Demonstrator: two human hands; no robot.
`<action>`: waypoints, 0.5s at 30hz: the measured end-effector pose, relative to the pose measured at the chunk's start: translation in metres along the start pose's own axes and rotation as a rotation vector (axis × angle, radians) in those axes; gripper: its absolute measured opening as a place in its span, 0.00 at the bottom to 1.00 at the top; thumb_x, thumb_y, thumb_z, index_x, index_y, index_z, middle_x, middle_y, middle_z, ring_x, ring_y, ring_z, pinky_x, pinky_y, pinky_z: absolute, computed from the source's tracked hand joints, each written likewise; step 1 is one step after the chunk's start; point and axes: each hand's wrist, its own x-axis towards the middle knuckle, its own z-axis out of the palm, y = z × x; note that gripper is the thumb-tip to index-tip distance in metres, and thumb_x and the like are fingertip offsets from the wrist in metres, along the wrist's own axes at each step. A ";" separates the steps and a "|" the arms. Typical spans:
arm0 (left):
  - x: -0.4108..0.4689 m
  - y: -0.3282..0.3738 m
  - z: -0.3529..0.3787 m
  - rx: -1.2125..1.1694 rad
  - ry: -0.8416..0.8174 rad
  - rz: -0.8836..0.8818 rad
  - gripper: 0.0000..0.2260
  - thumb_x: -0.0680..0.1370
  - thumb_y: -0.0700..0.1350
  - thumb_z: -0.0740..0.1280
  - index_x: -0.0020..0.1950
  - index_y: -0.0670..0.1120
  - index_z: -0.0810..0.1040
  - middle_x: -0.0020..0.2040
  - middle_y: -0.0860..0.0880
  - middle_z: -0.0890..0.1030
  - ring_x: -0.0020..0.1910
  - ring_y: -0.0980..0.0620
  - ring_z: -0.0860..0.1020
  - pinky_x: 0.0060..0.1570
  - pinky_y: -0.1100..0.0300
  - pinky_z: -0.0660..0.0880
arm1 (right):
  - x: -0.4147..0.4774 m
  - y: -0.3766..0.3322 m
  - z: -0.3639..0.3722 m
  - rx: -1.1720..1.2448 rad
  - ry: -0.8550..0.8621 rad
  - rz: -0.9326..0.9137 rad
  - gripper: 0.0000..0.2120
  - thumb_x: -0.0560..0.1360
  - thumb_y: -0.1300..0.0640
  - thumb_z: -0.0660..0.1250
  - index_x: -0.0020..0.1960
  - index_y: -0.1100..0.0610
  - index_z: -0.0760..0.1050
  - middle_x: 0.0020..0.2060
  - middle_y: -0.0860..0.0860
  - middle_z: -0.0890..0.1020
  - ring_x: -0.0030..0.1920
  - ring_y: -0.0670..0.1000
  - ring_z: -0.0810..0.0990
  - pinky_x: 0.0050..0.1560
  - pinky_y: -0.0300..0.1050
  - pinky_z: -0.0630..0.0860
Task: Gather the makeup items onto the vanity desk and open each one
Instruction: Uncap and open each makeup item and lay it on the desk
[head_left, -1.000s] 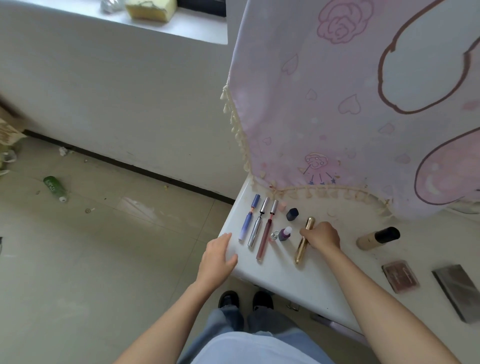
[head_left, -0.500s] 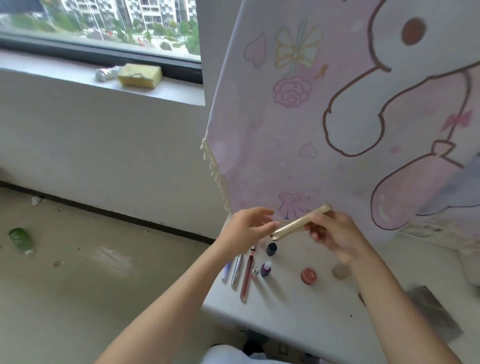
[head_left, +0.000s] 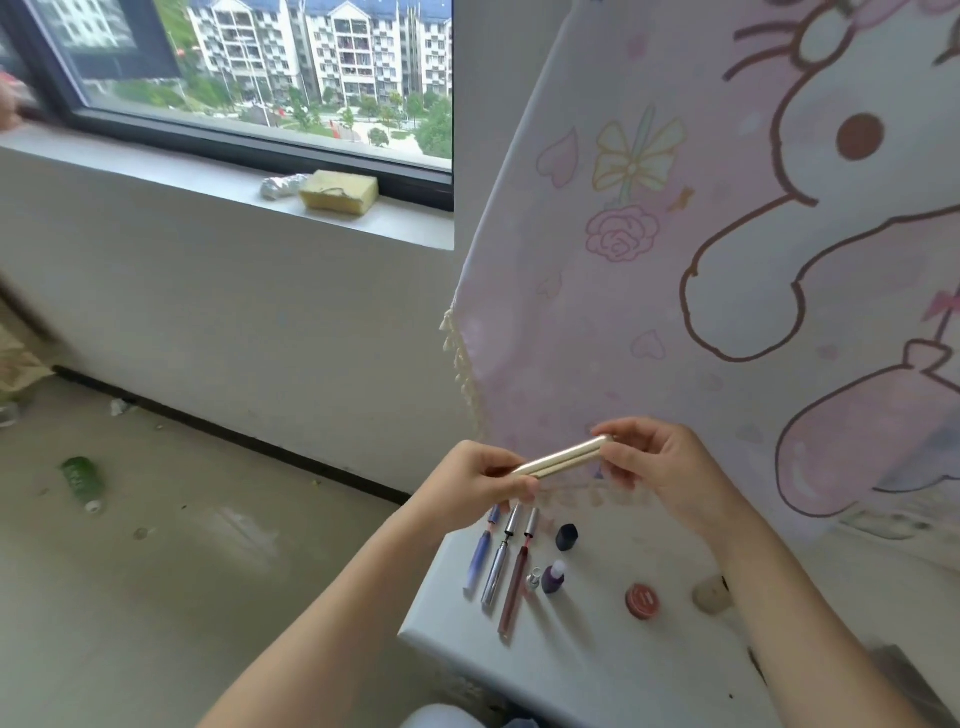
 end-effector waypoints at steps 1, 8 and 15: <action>-0.002 -0.001 -0.002 0.000 0.008 0.000 0.04 0.75 0.42 0.68 0.41 0.47 0.82 0.35 0.48 0.80 0.27 0.58 0.71 0.31 0.67 0.67 | 0.002 -0.001 0.002 -0.061 -0.007 0.003 0.06 0.72 0.67 0.66 0.45 0.60 0.79 0.24 0.48 0.79 0.24 0.44 0.73 0.27 0.34 0.71; -0.014 -0.010 -0.011 0.058 0.099 0.040 0.12 0.74 0.43 0.69 0.33 0.56 0.78 0.22 0.59 0.71 0.26 0.60 0.67 0.34 0.65 0.68 | 0.005 0.000 0.021 -0.073 -0.021 0.009 0.09 0.72 0.67 0.66 0.39 0.55 0.78 0.23 0.47 0.76 0.24 0.43 0.72 0.24 0.31 0.67; -0.023 -0.022 -0.008 0.393 0.302 0.266 0.09 0.74 0.44 0.69 0.35 0.44 0.75 0.24 0.56 0.63 0.26 0.54 0.62 0.32 0.61 0.61 | 0.003 0.001 0.040 0.032 0.045 0.000 0.07 0.74 0.67 0.64 0.40 0.58 0.76 0.20 0.47 0.72 0.21 0.42 0.67 0.22 0.30 0.63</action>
